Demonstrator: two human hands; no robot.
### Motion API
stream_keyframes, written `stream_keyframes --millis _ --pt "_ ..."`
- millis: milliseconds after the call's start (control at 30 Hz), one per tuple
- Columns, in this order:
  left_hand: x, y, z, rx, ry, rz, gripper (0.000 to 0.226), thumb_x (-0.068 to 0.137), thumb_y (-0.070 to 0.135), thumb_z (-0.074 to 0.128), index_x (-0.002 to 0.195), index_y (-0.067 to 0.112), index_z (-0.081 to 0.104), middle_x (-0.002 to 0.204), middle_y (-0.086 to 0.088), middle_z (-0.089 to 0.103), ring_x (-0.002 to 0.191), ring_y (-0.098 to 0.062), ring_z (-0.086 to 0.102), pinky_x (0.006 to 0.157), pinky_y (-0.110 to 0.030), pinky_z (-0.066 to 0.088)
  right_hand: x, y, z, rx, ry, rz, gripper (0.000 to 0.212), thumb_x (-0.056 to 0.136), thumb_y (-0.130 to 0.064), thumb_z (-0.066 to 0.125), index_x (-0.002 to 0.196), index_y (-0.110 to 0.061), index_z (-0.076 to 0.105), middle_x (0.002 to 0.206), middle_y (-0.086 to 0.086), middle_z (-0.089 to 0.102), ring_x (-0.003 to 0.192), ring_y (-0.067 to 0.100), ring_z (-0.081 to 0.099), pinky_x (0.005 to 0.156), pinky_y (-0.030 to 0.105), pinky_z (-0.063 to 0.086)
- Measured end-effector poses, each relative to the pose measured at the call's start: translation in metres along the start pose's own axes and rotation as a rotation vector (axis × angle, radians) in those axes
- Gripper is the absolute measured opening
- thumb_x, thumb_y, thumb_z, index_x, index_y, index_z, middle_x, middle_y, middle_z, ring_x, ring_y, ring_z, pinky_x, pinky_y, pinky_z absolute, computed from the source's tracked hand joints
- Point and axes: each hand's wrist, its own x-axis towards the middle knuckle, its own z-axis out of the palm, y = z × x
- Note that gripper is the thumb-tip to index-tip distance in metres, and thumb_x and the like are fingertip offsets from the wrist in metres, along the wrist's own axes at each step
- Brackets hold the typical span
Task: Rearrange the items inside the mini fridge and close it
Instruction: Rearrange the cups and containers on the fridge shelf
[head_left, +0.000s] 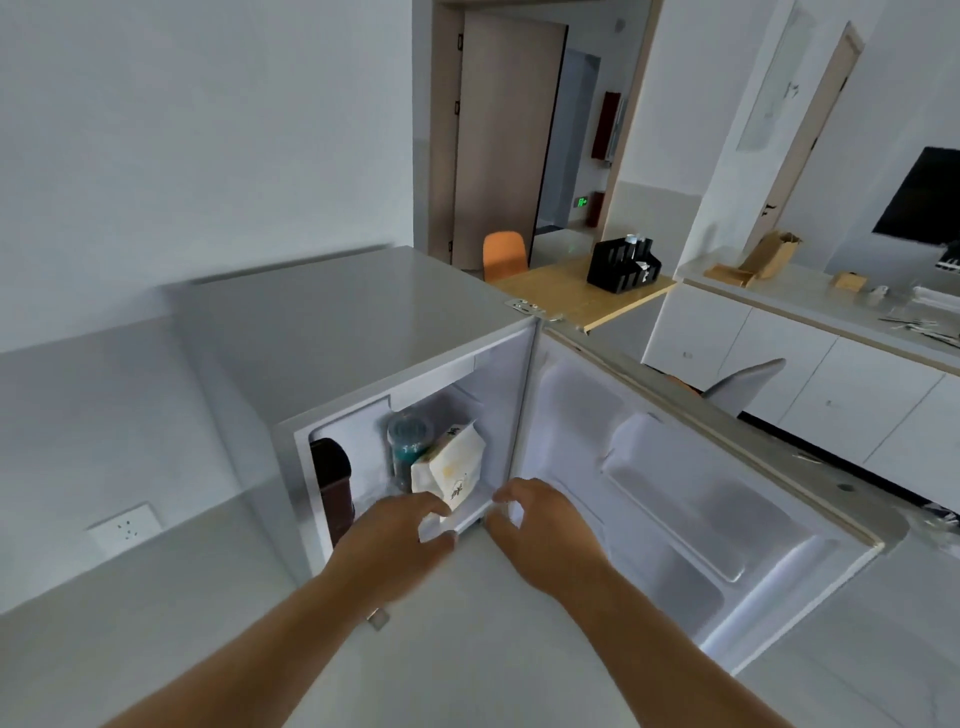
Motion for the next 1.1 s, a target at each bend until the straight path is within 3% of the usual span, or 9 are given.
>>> stream_keyframes --millis 200,233,333,467,567,667,767,967,1100 --pt "0.062 -0.044 0.060 -0.293 0.005 -0.205 0.049 0.096 0.052 0.063 0.142 0.040 0.054 0.151 0.012 0.058 0.127 -0.009 0.059 0.066 -0.003 0.038 0.064 0.008 0.061 0.363 -0.033 0.324 0.019 0.096 -0.043 0.056 0.106 -0.031 0.067 0.099 -0.009 0.069 0.085 0.009 0.062 0.061 0.025 0.045" --pt "0.075 -0.051 0.070 -0.345 0.028 -0.233 0.049 0.097 0.049 0.063 0.143 0.037 0.053 0.152 0.010 0.058 0.129 -0.011 0.058 0.075 -0.004 0.041 0.076 0.010 0.071 0.399 -0.026 0.359 0.016 0.096 -0.042 0.057 0.102 -0.031 0.067 0.096 -0.011 0.068 0.083 0.007 0.062 0.060 0.025 0.043" --pt "0.111 -0.069 0.092 -0.477 0.106 -0.340 0.054 0.097 0.046 0.062 0.147 0.031 0.050 0.155 0.004 0.054 0.138 -0.019 0.054 0.106 -0.033 0.046 0.115 0.018 0.100 0.487 -0.012 0.440 0.011 0.095 -0.044 0.060 0.095 -0.033 0.064 0.094 -0.013 0.067 0.084 0.006 0.060 0.060 0.025 0.039" --pt "0.148 -0.087 0.115 -0.557 0.126 -0.429 0.062 0.099 0.046 0.061 0.155 0.028 0.042 0.159 -0.001 0.050 0.139 -0.024 0.053 0.110 -0.042 0.046 0.164 0.026 0.133 0.516 -0.008 0.498 0.023 0.091 -0.053 0.060 0.105 -0.036 0.061 0.101 -0.015 0.065 0.089 0.009 0.060 0.067 0.028 0.043" --pt "0.168 -0.100 0.128 -0.621 0.155 -0.473 0.064 0.097 0.040 0.062 0.156 0.028 0.040 0.158 -0.003 0.051 0.137 -0.025 0.054 0.109 -0.040 0.045 0.196 0.029 0.152 0.547 -0.006 0.514 0.030 0.090 -0.053 0.063 0.112 -0.035 0.054 0.092 -0.024 0.056 0.084 0.001 0.055 0.067 0.025 0.042" --pt "0.180 -0.106 0.138 -0.692 0.183 -0.502 0.068 0.095 0.034 0.065 0.157 0.025 0.039 0.160 -0.004 0.048 0.142 -0.024 0.049 0.109 -0.037 0.041 0.221 0.032 0.161 0.496 0.013 0.521 0.041 0.088 -0.058 0.066 0.117 -0.032 0.052 0.090 -0.021 0.054 0.077 -0.001 0.055 0.058 0.021 0.040" --pt "0.187 -0.108 0.144 -0.734 0.210 -0.530 0.070 0.093 0.032 0.067 0.157 0.024 0.040 0.160 -0.002 0.048 0.143 -0.022 0.047 0.103 -0.029 0.037 0.242 0.035 0.165 0.365 -0.026 0.468 0.052 0.087 -0.060 0.067 0.124 -0.025 0.055 0.106 -0.009 0.063 0.089 0.014 0.065 0.074 0.032 0.053" --pt "0.186 -0.110 0.150 -0.806 0.183 -0.559 0.057 0.078 0.048 0.066 0.131 0.034 0.053 0.125 0.015 0.057 0.119 -0.010 0.057 0.081 -0.016 0.039 0.261 0.043 0.154 0.261 -0.174 0.462 0.033 0.093 -0.026 0.060 0.127 -0.024 0.062 0.092 -0.004 0.064 0.074 0.022 0.069 0.066 0.044 0.066" --pt "0.183 -0.105 0.158 -0.832 0.121 -0.568 0.047 0.079 0.052 0.070 0.118 0.032 0.055 0.127 0.008 0.066 0.114 -0.018 0.068 0.101 -0.042 0.053 0.265 0.052 0.139 0.097 -0.184 0.414 0.020 0.093 -0.026 0.055 0.112 -0.020 0.061 0.100 0.000 0.061 0.077 0.030 0.071 0.052 0.036 0.062"
